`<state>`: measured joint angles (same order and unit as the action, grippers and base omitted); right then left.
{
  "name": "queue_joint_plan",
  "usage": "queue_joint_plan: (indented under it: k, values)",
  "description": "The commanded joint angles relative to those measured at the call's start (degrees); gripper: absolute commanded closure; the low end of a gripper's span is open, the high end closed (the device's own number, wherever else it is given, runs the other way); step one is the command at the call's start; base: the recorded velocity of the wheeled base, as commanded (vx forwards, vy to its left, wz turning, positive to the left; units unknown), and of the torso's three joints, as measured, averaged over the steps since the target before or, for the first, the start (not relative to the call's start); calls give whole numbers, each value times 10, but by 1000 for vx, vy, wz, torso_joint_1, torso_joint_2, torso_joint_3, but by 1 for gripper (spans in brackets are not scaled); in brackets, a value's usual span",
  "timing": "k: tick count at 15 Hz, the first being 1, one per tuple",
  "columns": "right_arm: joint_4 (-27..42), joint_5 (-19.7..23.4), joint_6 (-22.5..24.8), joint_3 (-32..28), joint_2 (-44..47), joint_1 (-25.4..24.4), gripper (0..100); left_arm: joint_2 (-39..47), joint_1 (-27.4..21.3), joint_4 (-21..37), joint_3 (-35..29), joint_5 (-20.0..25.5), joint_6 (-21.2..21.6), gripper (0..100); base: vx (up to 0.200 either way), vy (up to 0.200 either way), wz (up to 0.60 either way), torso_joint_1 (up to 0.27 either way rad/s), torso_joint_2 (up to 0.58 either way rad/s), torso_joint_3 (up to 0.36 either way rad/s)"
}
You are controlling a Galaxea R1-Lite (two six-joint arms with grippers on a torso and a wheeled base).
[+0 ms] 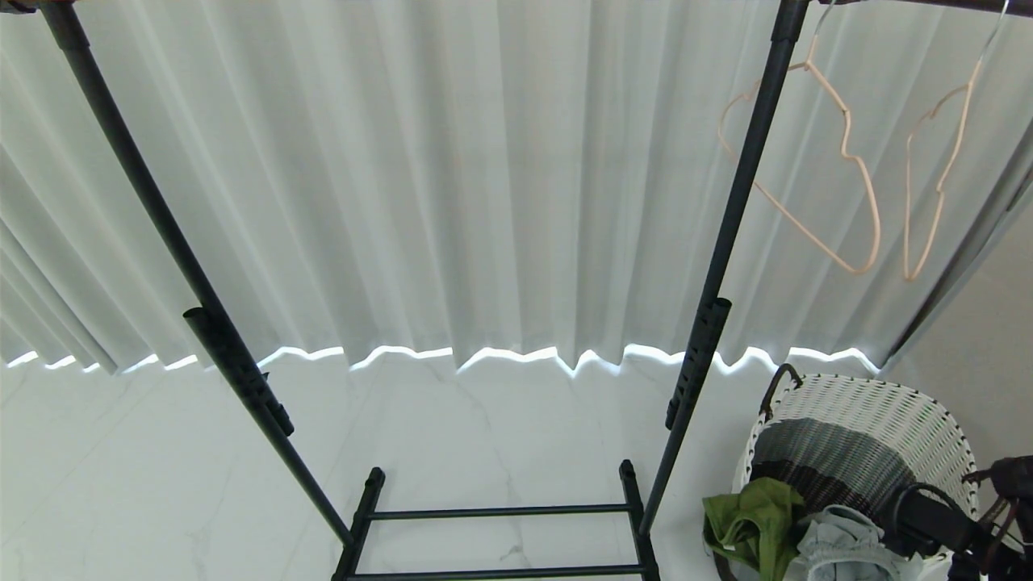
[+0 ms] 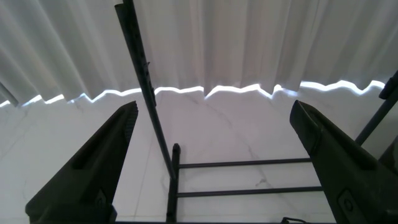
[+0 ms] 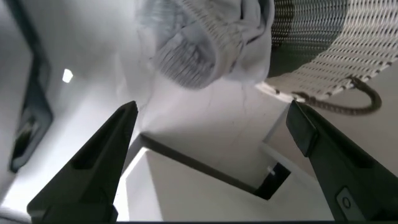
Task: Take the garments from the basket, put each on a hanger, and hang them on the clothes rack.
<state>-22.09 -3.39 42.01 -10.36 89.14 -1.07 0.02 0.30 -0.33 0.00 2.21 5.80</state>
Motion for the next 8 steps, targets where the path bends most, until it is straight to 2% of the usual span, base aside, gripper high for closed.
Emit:
queue_joint_plan:
  k: [1,8]
  values:
    - [-95,1,26,6,144,34,0,0,0,0,0,0,0,0,0,0,0,0,0,0]
    - [-303,10,29,7,293,73,0,0,0,0,0,0,0,0,0,0,0,0,0,0]
